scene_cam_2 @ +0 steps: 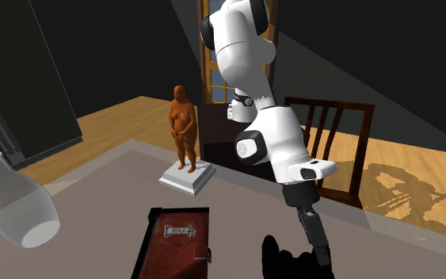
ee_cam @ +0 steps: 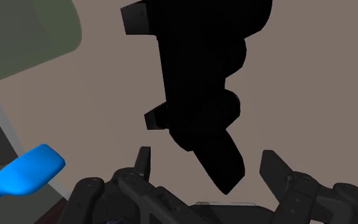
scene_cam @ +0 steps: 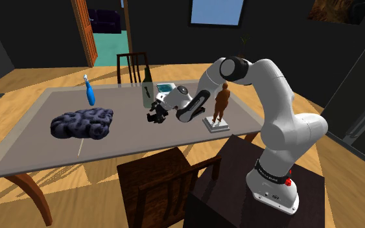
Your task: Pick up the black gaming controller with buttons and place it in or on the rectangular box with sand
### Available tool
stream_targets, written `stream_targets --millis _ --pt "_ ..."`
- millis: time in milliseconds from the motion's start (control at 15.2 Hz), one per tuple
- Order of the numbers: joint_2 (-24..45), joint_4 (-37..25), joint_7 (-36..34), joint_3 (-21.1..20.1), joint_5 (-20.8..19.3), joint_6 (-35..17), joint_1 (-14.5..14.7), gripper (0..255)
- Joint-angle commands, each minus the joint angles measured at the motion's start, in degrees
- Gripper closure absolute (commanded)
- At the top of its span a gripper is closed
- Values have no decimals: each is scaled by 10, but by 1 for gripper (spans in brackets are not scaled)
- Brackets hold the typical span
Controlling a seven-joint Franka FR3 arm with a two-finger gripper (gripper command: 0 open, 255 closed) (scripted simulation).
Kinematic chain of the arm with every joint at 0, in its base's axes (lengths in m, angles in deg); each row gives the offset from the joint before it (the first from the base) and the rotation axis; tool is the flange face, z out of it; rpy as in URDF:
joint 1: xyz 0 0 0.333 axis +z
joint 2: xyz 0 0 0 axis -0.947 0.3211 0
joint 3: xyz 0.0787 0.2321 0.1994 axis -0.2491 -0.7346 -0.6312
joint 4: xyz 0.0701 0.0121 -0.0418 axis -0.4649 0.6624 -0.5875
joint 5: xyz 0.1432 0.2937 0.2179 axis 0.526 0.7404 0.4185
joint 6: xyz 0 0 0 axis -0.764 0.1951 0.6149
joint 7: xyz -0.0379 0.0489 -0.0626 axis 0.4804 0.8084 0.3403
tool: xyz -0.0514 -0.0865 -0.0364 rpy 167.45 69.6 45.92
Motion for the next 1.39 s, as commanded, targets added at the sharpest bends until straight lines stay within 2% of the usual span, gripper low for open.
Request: stream_targets --millis 0,264,330,924,1320 --pt "1 -2 0 0 0 0 1 0" --pt "1 -1 0 0 0 0 1 0" --pt "1 -1 0 0 0 0 1 255" --pt "1 -2 0 0 0 0 1 255" --pt "-32 26 14 -44 4 30 -35 255"
